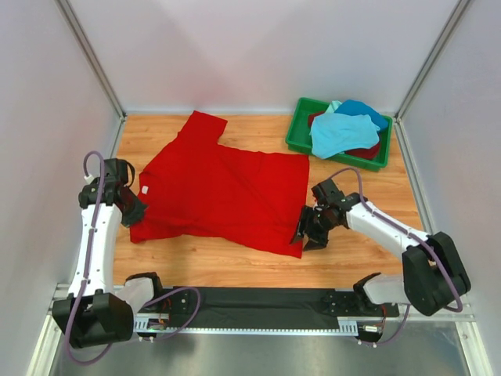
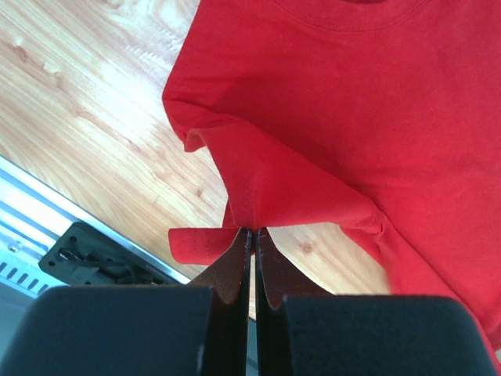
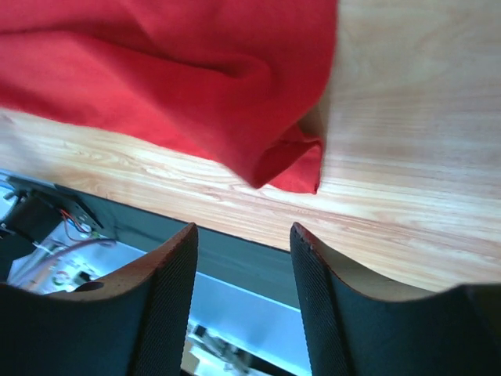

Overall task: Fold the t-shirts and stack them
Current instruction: Fold the tshirt

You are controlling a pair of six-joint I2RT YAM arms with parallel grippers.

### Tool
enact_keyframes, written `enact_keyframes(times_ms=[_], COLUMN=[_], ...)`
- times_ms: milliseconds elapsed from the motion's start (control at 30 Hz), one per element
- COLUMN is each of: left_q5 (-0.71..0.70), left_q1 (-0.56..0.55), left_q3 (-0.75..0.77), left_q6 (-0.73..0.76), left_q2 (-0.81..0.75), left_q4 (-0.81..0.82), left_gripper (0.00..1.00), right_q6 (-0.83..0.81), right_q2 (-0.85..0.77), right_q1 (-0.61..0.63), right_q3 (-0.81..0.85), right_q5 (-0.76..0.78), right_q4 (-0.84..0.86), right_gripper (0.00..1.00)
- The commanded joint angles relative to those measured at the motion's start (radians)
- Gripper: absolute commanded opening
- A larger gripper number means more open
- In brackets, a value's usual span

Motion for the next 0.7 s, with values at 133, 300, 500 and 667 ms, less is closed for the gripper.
enact_keyframes(times_ms=[133, 300, 500, 667], left_q5=[0.015, 0.026, 0.027, 0.029], left_q1=[0.003, 0.003, 0.003, 0.005], left_q3=[0.024, 0.023, 0.020, 0.027], left_q6=[0.033, 0.041, 0.047, 0.044], left_q2=[0.007, 0.013, 0.011, 0.011], left_q4=[0.017, 0.022, 0.023, 0.023], left_gripper=[0.00, 0.00, 0.00, 0.00], right_q6=[0.388, 0.451, 0.447, 0.471], right_q2=[-0.164, -0.246, -0.154, -0.156], right_q1=[-0.004, -0.005, 0.002, 0.012], right_q3=[-0.211, -0.273, -0.248, -0.237], right_q5=[-0.017, 0.103, 0.137, 0.197], right_q4=[0.247, 0.262, 0.224, 0.158], right_gripper=[0.50, 0.50, 0.45, 0.43])
